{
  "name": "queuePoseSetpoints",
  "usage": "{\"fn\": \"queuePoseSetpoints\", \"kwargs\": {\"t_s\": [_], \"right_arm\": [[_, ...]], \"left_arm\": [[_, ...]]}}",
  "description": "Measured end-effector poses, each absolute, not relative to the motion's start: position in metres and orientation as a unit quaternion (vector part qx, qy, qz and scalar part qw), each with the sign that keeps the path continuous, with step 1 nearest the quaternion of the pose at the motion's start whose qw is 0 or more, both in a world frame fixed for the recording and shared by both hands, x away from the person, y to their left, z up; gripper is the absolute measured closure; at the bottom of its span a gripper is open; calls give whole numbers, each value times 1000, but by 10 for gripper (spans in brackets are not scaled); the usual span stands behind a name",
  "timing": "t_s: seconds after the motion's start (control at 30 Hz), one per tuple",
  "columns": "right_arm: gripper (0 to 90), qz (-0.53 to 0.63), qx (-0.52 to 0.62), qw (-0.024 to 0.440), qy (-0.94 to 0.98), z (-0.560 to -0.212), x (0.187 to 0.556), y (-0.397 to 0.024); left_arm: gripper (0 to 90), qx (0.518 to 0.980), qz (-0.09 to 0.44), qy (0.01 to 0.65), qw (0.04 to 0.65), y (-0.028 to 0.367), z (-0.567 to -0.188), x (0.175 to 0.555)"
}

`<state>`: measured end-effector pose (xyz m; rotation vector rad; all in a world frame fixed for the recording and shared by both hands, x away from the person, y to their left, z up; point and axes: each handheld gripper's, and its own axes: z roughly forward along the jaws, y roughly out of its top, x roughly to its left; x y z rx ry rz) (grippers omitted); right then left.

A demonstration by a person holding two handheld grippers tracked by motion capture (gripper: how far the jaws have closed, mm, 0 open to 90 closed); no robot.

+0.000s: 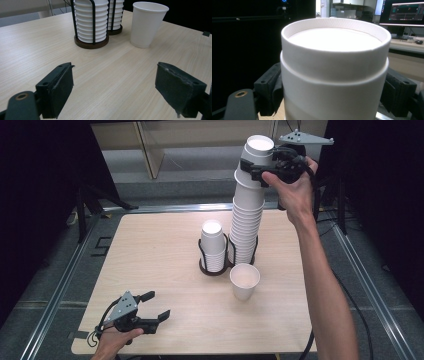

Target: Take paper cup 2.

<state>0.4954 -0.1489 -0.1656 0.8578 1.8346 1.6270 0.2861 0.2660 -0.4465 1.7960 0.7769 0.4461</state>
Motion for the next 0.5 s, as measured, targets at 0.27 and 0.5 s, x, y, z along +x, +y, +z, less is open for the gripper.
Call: {"fn": "queuePoseSetpoints", "kwargs": {"t_s": [0.27, 0.5], "right_arm": [[187, 620, 308, 287, 662, -139, 480, -163], [188, 622, 303, 298, 657, -122, 458, -176]], "left_arm": [[146, 751, 184, 323, 546, 264, -448, 287], [147, 751, 185, 323, 545, 264, -448, 287]]}}
